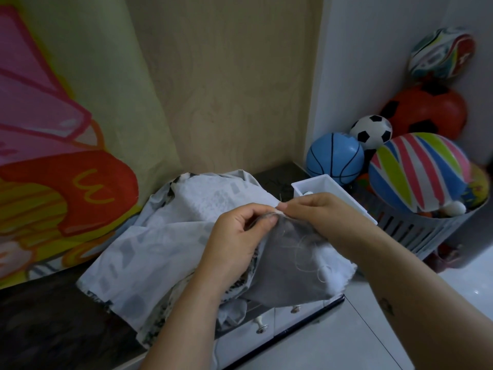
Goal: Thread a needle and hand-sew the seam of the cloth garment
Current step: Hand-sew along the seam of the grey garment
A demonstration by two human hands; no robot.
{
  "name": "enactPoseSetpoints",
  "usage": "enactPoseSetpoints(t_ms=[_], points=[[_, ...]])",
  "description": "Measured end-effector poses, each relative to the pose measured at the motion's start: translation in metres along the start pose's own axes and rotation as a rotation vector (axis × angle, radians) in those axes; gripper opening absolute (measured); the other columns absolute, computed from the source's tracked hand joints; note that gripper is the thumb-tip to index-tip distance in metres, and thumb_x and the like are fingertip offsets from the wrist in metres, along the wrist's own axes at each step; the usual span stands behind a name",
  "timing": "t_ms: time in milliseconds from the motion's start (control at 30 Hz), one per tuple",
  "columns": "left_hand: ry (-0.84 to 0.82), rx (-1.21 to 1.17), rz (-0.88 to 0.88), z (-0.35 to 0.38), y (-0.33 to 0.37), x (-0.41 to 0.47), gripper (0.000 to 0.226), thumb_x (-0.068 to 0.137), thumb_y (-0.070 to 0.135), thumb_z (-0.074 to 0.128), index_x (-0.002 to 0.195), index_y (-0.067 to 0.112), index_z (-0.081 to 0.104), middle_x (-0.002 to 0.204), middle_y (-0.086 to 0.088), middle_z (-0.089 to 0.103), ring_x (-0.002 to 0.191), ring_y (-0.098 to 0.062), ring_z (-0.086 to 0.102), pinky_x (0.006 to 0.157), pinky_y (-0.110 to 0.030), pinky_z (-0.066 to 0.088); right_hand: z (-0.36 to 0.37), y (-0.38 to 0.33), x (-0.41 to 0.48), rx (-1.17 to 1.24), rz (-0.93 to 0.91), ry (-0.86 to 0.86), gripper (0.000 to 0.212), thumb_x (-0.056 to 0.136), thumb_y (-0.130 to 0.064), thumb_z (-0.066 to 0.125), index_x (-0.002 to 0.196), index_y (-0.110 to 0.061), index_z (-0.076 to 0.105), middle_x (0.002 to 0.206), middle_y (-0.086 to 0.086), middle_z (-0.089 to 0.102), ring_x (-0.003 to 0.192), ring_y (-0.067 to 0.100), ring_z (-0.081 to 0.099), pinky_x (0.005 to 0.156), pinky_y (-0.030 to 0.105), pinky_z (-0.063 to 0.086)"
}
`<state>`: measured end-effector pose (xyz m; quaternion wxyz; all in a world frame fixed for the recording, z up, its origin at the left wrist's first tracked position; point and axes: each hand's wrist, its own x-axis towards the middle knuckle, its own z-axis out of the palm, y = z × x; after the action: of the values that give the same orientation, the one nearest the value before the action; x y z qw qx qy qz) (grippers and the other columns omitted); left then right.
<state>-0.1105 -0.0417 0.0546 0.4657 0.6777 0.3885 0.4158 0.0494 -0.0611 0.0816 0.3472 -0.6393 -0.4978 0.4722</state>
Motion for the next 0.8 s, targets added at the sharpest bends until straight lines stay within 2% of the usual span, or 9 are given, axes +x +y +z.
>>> enactPoseSetpoints(t_ms=[133, 200, 300, 367, 500, 567, 667, 733, 800], points=[[0.0, 0.022, -0.028, -0.002, 0.001, 0.0, 0.018, 0.09, 0.017, 0.062, 0.081, 0.031, 0.07, 0.084, 0.018, 0.072, 0.085, 0.003, 0.065, 0.076, -0.009, 0.047, -0.004, -0.003, 0.002, 0.178, -0.056, 0.161, 0.021, 0.092, -0.031, 0.055, 0.09, -0.016, 0.071, 0.08, 0.002, 0.068, 0.067, 0.014, 0.06, 0.061, 0.027, 0.05], [0.007, 0.026, -0.067, -0.003, -0.001, 0.0, 0.016, 0.09, 0.018, 0.063, 0.08, 0.028, 0.071, 0.083, 0.016, 0.072, 0.083, 0.002, 0.065, 0.075, -0.011, 0.047, -0.007, -0.004, 0.005, 0.624, -0.032, 0.255, 0.021, 0.098, -0.024, 0.046, 0.095, -0.008, 0.06, 0.074, 0.002, 0.068, 0.052, 0.008, 0.054, 0.049, 0.02, 0.043], [0.001, 0.034, -0.102, -0.004, -0.004, 0.0, 0.014, 0.09, 0.017, 0.063, 0.081, 0.021, 0.073, 0.085, 0.01, 0.073, 0.086, -0.005, 0.067, 0.08, -0.02, 0.049, -0.012, -0.009, 0.004, 0.993, -0.138, 0.232, 0.019, 0.102, -0.018, 0.036, 0.094, -0.007, 0.05, 0.082, 0.01, 0.07, 0.075, 0.019, 0.072, 0.06, 0.026, 0.056], [-0.025, 0.003, -0.112, -0.003, -0.002, 0.0, 0.015, 0.09, 0.013, 0.062, 0.08, 0.017, 0.073, 0.09, 0.008, 0.075, 0.092, -0.007, 0.068, 0.084, -0.022, 0.05, -0.009, -0.007, 0.004, 0.716, -0.322, 0.29, 0.021, 0.102, -0.019, 0.036, 0.091, -0.008, 0.049, 0.074, 0.006, 0.069, 0.091, 0.012, 0.069, 0.076, 0.026, 0.055], [-0.093, -0.116, -0.133, -0.001, 0.003, -0.002, 0.031, 0.089, 0.003, 0.058, 0.066, 0.02, 0.07, 0.094, 0.004, 0.075, 0.093, -0.012, 0.069, 0.087, -0.028, 0.052, -0.006, 0.009, 0.008, -0.209, -0.557, 0.359, 0.017, 0.099, -0.02, 0.041, 0.088, -0.013, 0.054, 0.081, -0.007, 0.066, 0.106, -0.019, 0.044, 0.093, 0.001, 0.027], [-0.123, -0.106, -0.146, -0.002, 0.002, -0.002, 0.038, 0.089, 0.003, 0.057, 0.06, 0.024, 0.068, 0.079, 0.008, 0.073, 0.076, -0.007, 0.066, 0.073, -0.021, 0.049, -0.011, 0.023, 0.015, -0.465, -0.57, 0.333, 0.02, 0.099, -0.021, 0.041, 0.087, -0.017, 0.056, 0.096, -0.019, 0.054, 0.117, -0.015, 0.028, 0.113, 0.02, 0.005], [-0.136, -0.077, -0.144, -0.002, 0.001, 0.0, 0.036, 0.09, 0.009, 0.059, 0.059, 0.028, 0.065, 0.062, 0.01, 0.061, 0.062, -0.002, 0.054, 0.066, -0.02, 0.042, -0.017, 0.026, 0.017, -0.682, -0.478, 0.296, 0.02, 0.1, -0.025, 0.036, 0.09, -0.026, 0.054, 0.091, -0.021, 0.048, 0.101, -0.012, 0.027, 0.111, 0.045, -0.016], [-0.124, -0.072, -0.149, -0.002, 0.0, 0.001, 0.027, 0.083, 0.02, 0.061, 0.058, 0.03, 0.064, 0.059, 0.011, 0.058, 0.06, -0.001, 0.051, 0.064, -0.016, 0.041, -0.017, 0.024, 0.018, -0.725, -0.432, 0.301, 0.02, 0.101, -0.027, 0.033, 0.093, -0.03, 0.051, 0.086, -0.019, 0.051, 0.093, -0.003, 0.036, 0.112, 0.048, -0.011], [-0.116, -0.076, -0.153, -0.002, 0.0, 0.002, 0.029, 0.083, 0.02, 0.06, 0.056, 0.03, 0.062, 0.058, 0.013, 0.056, 0.058, 0.0, 0.049, 0.063, -0.015, 0.04, -0.019, 0.023, 0.019, -0.647, -0.373, 0.318, 0.017, 0.101, -0.024, 0.035, 0.096, -0.028, 0.051, 0.08, -0.019, 0.052, 0.085, 0.004, 0.049, 0.113, 0.046, 0.017]])
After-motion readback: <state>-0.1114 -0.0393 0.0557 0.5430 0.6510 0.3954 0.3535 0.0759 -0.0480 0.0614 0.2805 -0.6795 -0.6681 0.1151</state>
